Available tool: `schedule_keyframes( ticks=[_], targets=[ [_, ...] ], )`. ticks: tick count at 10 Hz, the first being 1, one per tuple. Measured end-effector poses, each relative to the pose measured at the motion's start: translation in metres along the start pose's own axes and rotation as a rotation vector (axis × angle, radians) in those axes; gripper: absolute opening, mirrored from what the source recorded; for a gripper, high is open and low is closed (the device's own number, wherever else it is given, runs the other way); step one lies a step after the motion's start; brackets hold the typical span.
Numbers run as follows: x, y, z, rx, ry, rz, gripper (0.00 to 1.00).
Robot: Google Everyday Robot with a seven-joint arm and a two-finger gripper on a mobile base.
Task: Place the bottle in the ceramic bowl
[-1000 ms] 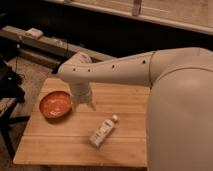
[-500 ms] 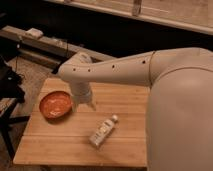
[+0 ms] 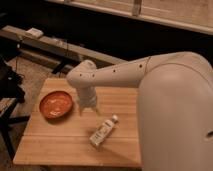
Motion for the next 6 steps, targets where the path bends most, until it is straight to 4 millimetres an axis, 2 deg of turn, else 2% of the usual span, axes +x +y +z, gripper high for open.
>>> schedule_keyframes(
  ticks=[1,3,6],
  targets=[
    [0.003,-0.017,0.01,0.006,0.019,0.037,0.65],
    [0.005,-0.039,0.019,-0.007,0.036,0.093,0.65],
    [0.004,-0.054,0.033,-0.022,0.056,0.129,0.65]
  ],
)
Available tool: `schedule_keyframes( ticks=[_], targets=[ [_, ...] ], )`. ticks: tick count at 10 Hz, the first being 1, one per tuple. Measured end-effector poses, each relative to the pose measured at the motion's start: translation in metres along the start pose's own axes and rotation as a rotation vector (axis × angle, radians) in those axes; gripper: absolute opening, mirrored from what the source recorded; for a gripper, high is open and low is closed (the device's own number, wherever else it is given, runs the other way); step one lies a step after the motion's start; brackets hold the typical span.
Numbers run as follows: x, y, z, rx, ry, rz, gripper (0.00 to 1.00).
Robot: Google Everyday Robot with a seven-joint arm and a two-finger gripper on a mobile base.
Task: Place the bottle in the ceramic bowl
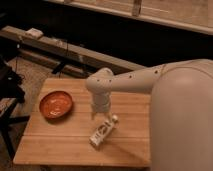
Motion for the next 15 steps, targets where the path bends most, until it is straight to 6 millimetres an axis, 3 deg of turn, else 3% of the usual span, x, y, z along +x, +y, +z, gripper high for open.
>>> schedule_keyframes(
  ticks=[4,7,12,13,15],
  targets=[
    [-0.011,-0.009,0.038,-0.003,0.053,0.016,0.65],
    [-0.015,-0.021,0.043,0.0,0.079,0.048,0.65],
    [-0.012,-0.02,0.058,-0.002,0.122,0.066,0.65],
    [-0.011,-0.02,0.062,-0.005,0.129,0.069,0.63],
    [-0.011,-0.019,0.067,-0.018,0.151,0.078,0.43]
  ],
)
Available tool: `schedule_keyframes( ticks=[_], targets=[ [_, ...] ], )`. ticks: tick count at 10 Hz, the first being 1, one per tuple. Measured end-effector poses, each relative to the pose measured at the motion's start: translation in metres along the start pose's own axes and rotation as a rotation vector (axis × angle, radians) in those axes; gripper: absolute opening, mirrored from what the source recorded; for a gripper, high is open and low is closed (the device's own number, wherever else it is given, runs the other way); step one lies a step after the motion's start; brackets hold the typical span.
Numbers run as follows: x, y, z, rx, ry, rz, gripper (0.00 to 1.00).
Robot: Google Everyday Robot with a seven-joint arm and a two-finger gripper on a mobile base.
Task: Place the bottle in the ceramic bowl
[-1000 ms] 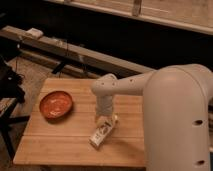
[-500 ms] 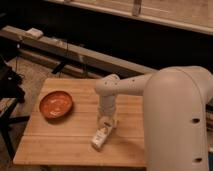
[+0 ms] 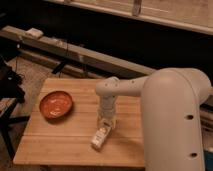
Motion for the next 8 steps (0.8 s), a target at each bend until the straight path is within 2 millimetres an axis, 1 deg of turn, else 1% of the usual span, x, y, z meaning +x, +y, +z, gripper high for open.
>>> schedule_keyframes(
  ticks=[1,2,3,4,5,6,8],
  targets=[
    [0.0,0.001,0.0,-0.005,0.01,0.006,0.35],
    [-0.001,0.0,-0.003,-0.022,0.024,0.024,0.23],
    [-0.002,-0.001,-0.007,-0.036,0.028,0.033,0.13],
    [-0.005,0.002,-0.016,-0.055,0.025,0.036,0.04],
    [-0.007,0.008,-0.024,-0.063,0.02,0.03,0.01],
    [-0.012,0.023,-0.036,-0.07,0.007,0.005,0.0],
    [-0.024,0.048,-0.054,-0.088,-0.015,-0.048,0.0]
  ],
)
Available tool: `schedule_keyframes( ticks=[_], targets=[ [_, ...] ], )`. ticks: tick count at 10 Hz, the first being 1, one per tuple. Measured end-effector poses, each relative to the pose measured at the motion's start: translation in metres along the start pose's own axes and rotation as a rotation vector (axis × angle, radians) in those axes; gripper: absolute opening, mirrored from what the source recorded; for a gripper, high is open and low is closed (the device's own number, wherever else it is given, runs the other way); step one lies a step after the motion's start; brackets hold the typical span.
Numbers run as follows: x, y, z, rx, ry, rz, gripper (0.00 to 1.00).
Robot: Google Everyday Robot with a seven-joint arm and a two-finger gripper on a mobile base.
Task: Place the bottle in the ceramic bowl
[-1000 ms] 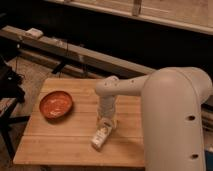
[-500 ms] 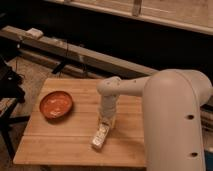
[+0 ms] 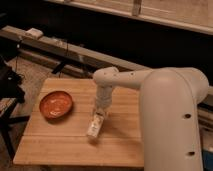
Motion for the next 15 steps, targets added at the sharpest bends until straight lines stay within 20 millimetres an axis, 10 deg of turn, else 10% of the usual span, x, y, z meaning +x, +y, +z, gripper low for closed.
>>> schedule_keyframes(
  ticks=[12,15],
  targets=[
    [-0.083,0.212,-0.073,-0.147,-0.131,-0.561,0.0],
    [-0.093,0.244,-0.07,-0.161,-0.158,-0.637,0.21]
  ],
)
